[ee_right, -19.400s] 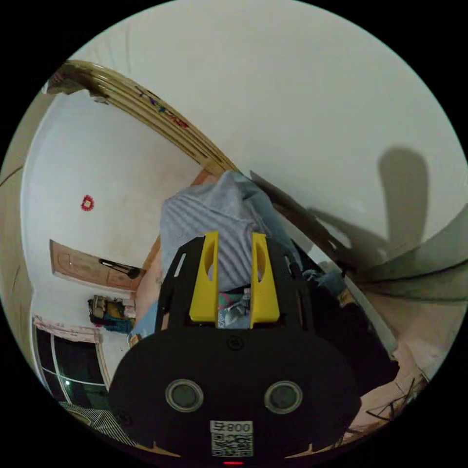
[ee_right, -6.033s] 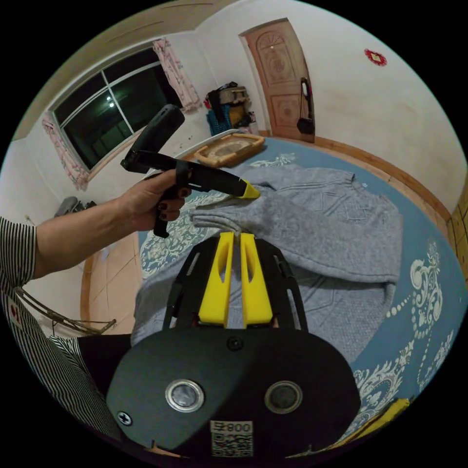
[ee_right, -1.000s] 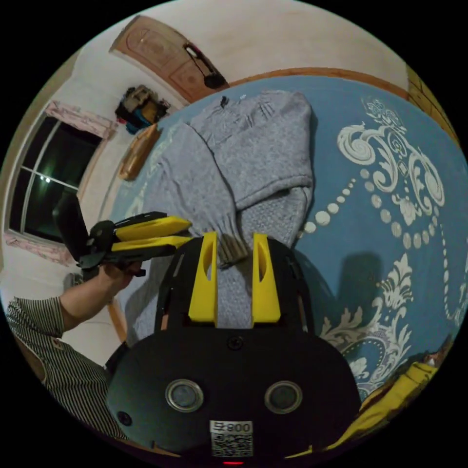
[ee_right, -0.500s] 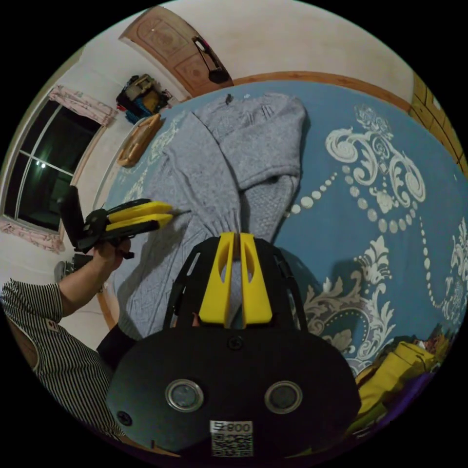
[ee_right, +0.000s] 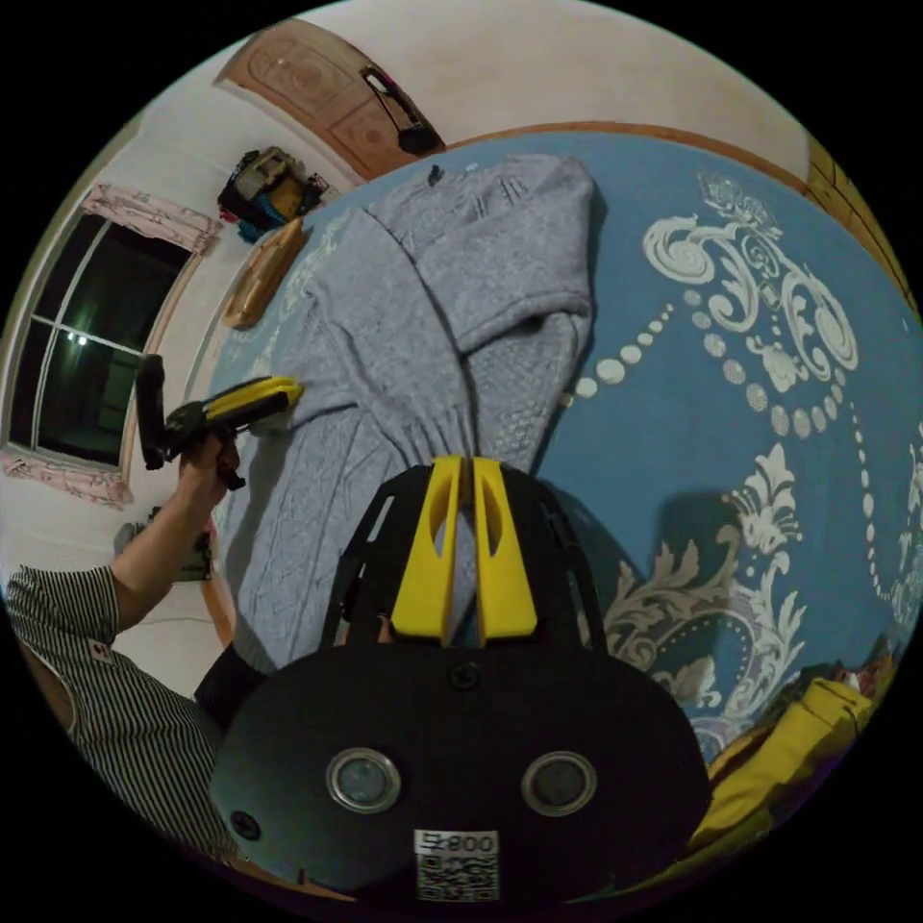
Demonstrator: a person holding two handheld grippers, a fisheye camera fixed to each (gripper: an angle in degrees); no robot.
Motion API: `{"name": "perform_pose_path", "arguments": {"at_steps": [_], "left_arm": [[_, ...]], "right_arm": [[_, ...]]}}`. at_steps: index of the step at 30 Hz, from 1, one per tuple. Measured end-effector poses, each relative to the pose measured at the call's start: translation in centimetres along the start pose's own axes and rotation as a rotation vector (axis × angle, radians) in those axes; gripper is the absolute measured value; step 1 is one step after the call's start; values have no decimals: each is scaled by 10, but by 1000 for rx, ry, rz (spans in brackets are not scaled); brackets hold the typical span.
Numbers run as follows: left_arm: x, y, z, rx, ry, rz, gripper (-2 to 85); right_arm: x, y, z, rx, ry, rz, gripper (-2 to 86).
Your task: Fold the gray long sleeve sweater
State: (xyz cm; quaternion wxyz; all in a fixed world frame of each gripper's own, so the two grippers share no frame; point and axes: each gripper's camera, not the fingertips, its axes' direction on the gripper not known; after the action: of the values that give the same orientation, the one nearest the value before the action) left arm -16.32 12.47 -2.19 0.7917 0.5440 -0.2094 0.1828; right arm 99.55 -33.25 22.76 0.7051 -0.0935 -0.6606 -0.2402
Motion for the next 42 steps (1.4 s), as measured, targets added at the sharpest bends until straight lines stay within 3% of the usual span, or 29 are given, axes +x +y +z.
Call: {"name": "perform_pose_path", "arguments": {"at_steps": [8,17,29,37,42], "left_arm": [[-52,8,-91,23,24,-86,74],[-146,120,-231,-75,118,-321,89],[-204,270,-339,-132,576,-691,137],[-197,259,-375,-128,750,-757,133],[-181,223,-417,-146,772,-758,70]], "right_arm": [[10,46,-39,103,-105,118,32],[0,196,-93,79,-249,257,64],[-86,369,-97,-110,-316,317,84],[-119,412,-103,-134,-313,349,94],[-142,417,-107,-159,-261,363,79]]}}
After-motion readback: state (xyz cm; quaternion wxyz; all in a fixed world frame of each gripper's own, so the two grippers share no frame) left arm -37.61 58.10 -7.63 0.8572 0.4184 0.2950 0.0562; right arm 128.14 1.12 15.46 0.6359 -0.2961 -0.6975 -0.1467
